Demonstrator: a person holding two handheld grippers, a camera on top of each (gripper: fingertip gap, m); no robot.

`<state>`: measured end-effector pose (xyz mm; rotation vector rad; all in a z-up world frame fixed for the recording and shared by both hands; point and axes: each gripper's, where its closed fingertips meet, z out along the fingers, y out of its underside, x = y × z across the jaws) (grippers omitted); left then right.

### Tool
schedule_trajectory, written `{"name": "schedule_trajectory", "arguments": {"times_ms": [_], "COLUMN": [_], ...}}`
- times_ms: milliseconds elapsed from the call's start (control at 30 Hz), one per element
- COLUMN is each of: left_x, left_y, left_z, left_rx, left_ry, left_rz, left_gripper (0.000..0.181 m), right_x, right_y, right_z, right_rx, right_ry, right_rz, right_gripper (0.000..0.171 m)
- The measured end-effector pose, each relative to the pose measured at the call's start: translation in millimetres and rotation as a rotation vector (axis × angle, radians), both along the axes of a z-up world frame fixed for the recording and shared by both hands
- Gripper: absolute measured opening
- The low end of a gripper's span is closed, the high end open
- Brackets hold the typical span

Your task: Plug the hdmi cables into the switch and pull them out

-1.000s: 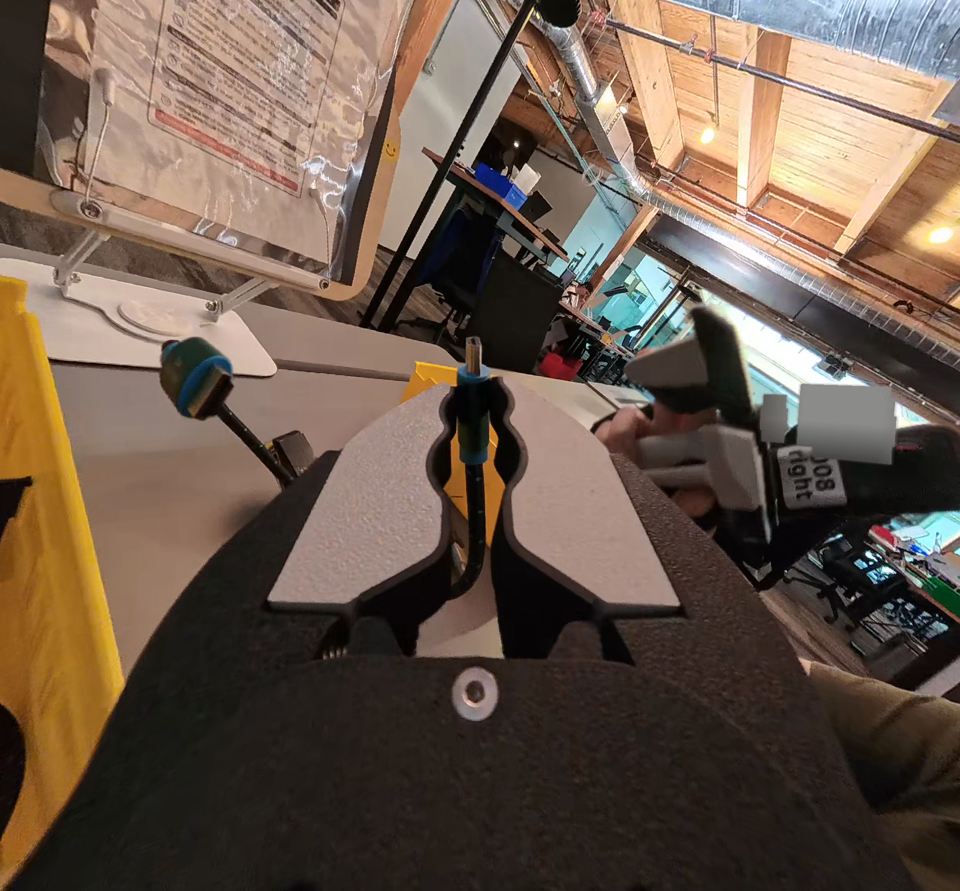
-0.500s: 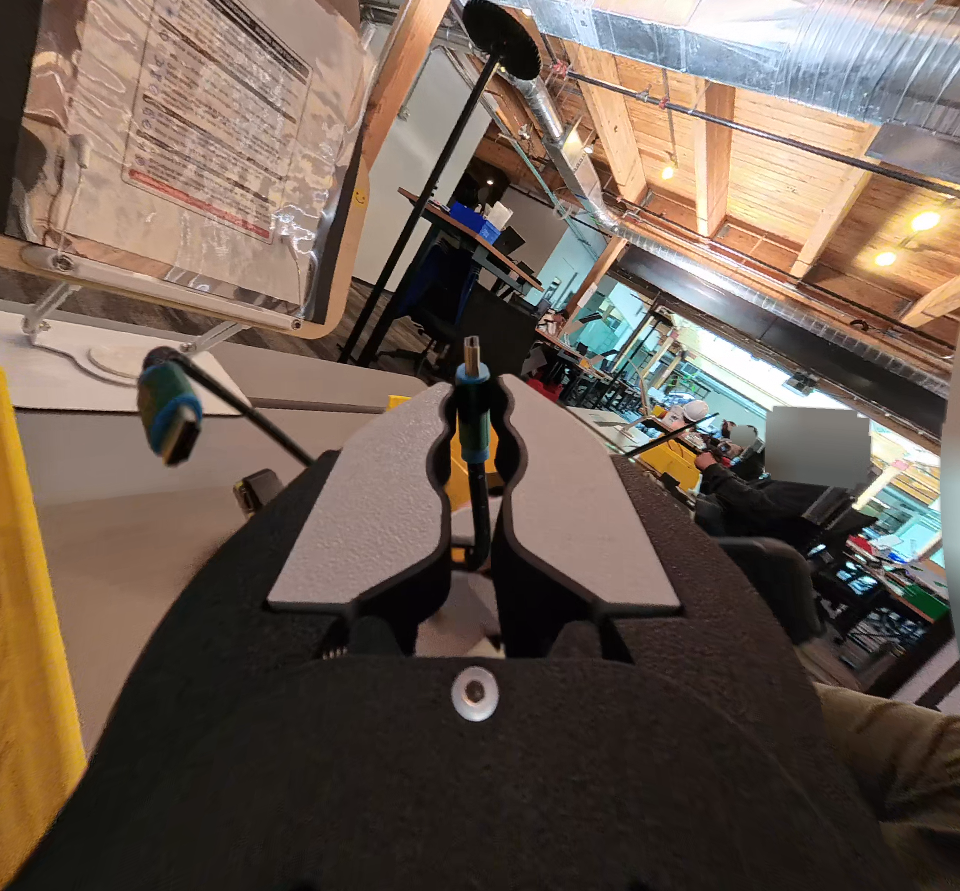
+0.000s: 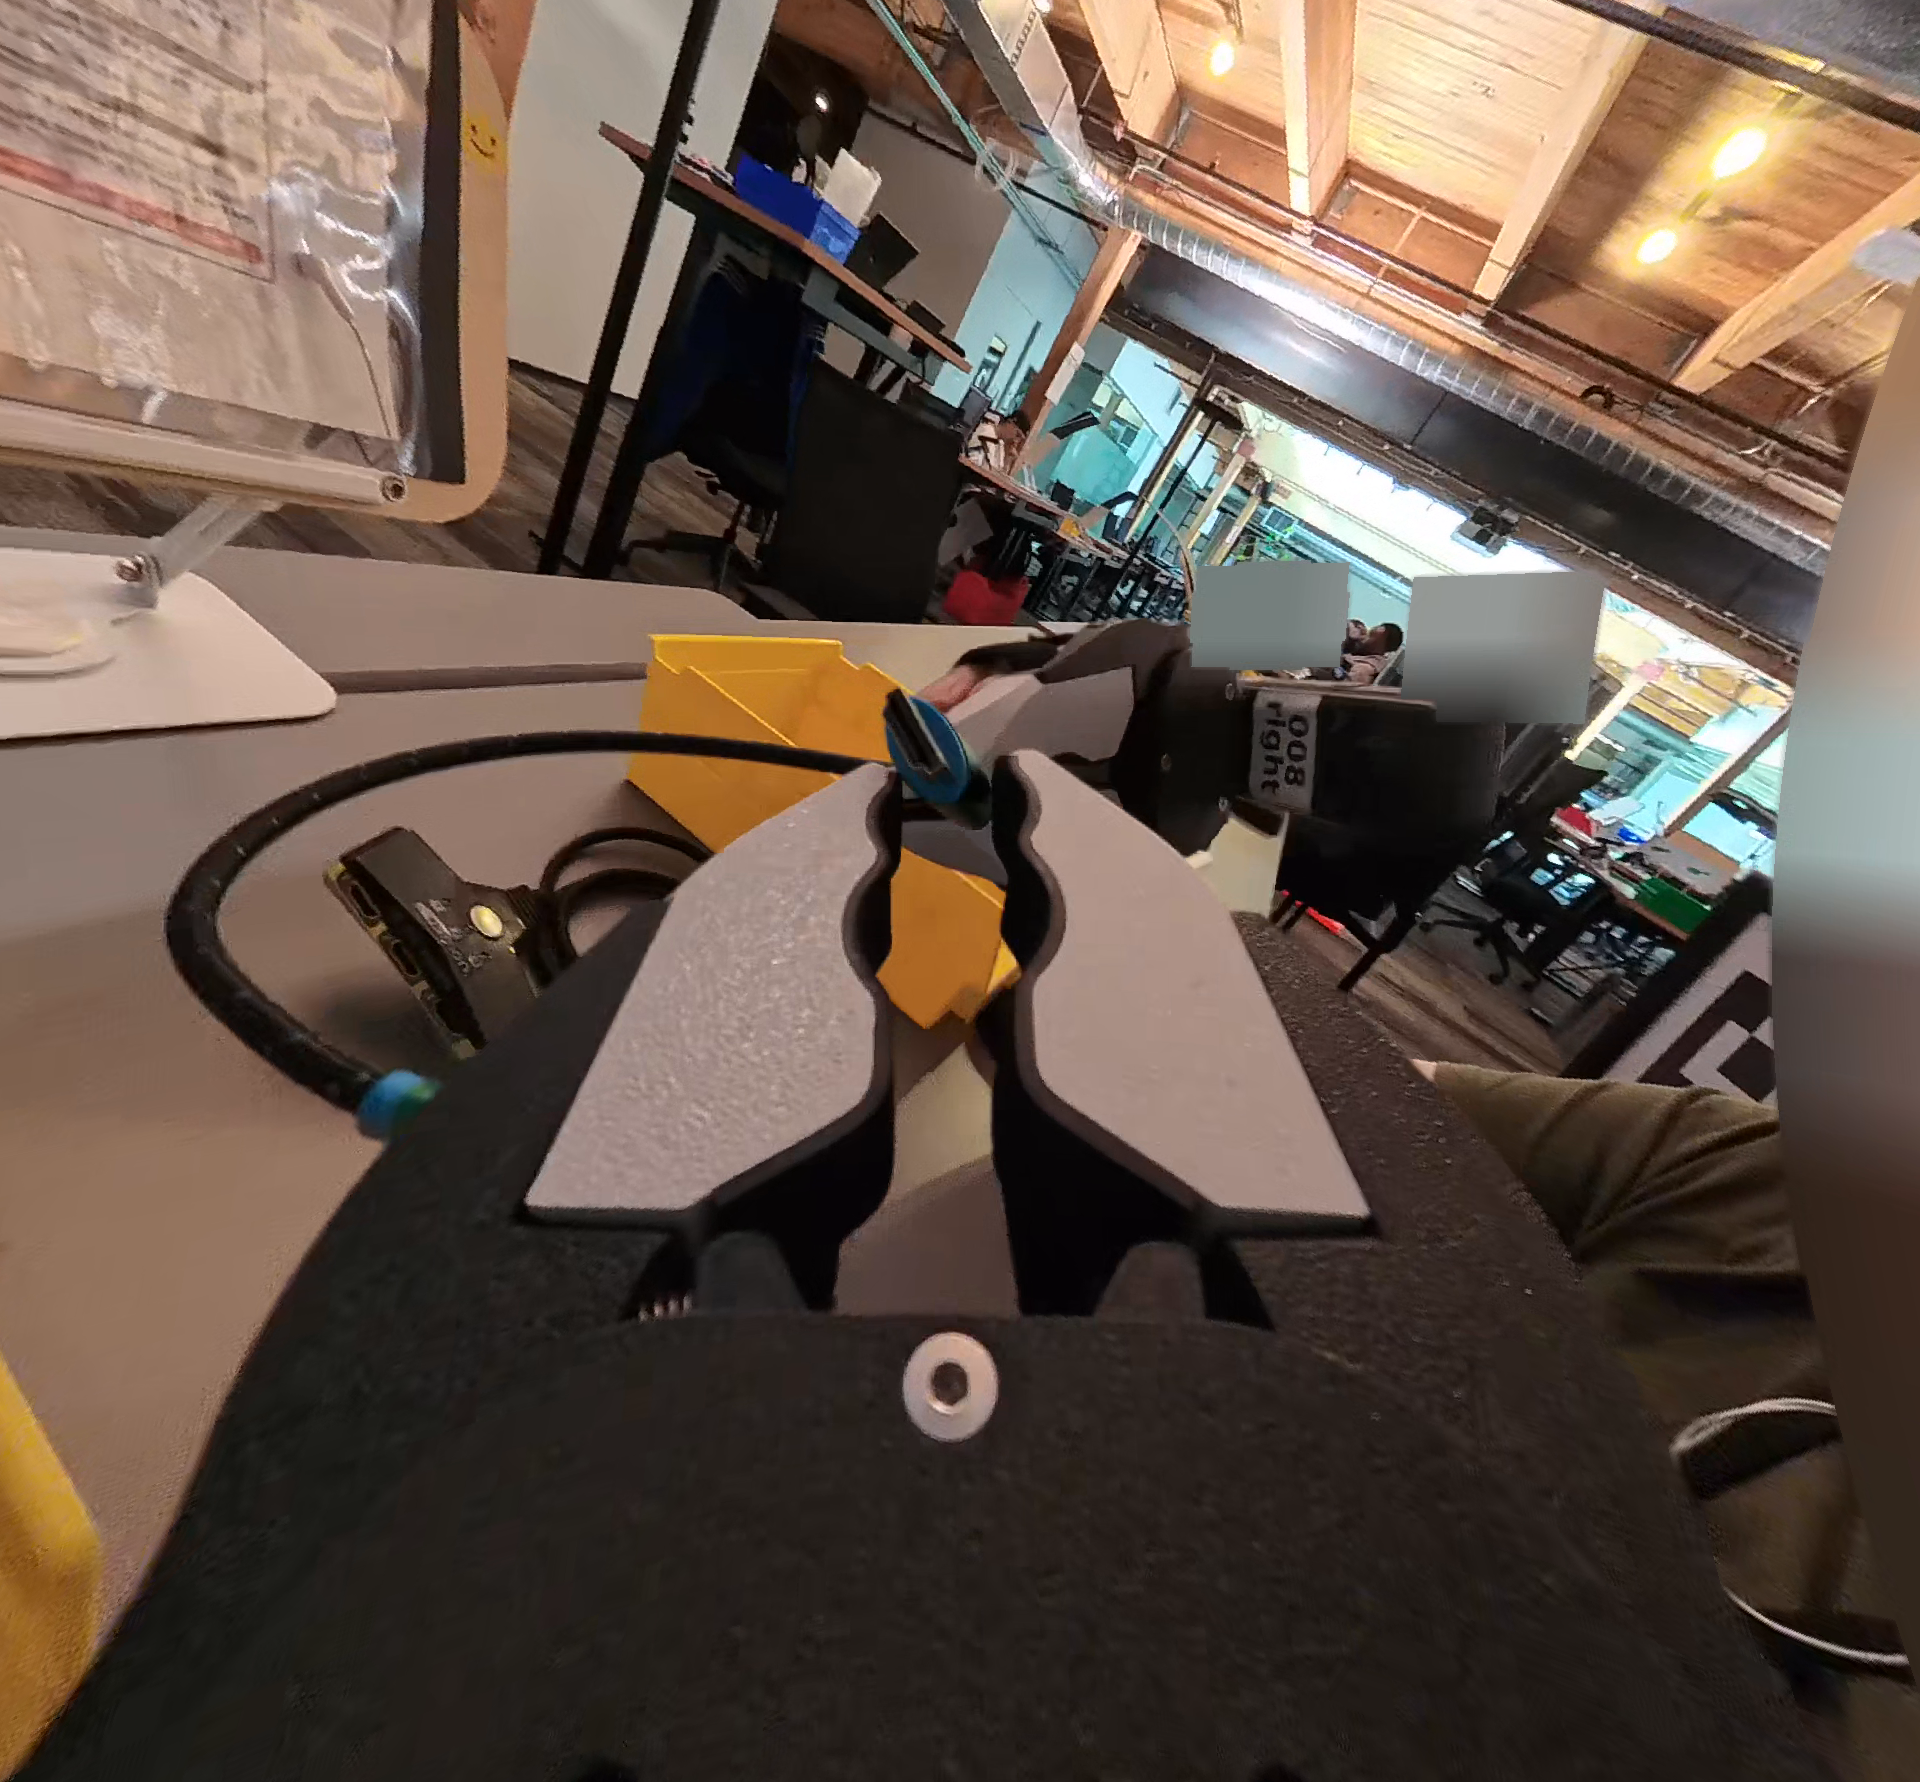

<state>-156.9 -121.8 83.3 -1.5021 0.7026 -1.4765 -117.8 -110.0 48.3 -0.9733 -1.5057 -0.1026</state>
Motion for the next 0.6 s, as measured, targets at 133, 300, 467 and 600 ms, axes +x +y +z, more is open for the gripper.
{"name": "schedule_trajectory", "arguments": {"times_ms": [133, 300, 467, 600], "left_x": [5, 11, 6, 0], "left_y": [1, 3, 17, 31], "left_z": [-5, -1, 10, 13], "left_rx": [-0.033, -0.121, -0.205, -0.225], "left_ry": [-0.012, -0.157, -0.351, -0.390], "left_rz": [-0.025, -0.079, -0.067, -0.020], "left_gripper": [0.016, 0.012, 0.012, 0.012], "right_x": [5, 12, 14, -9], "right_y": [-1, 5, 6, -35], "right_z": [-3, 7, 28, 48], "right_rx": [0.034, 0.172, 0.154, 0.136], "right_ry": [-0.038, -0.002, 0.122, 0.211], "right_rz": [0.015, 0.005, -0.039, 0.114], "right_gripper": [0.003, 0.004, 0.024, 0.021]}}
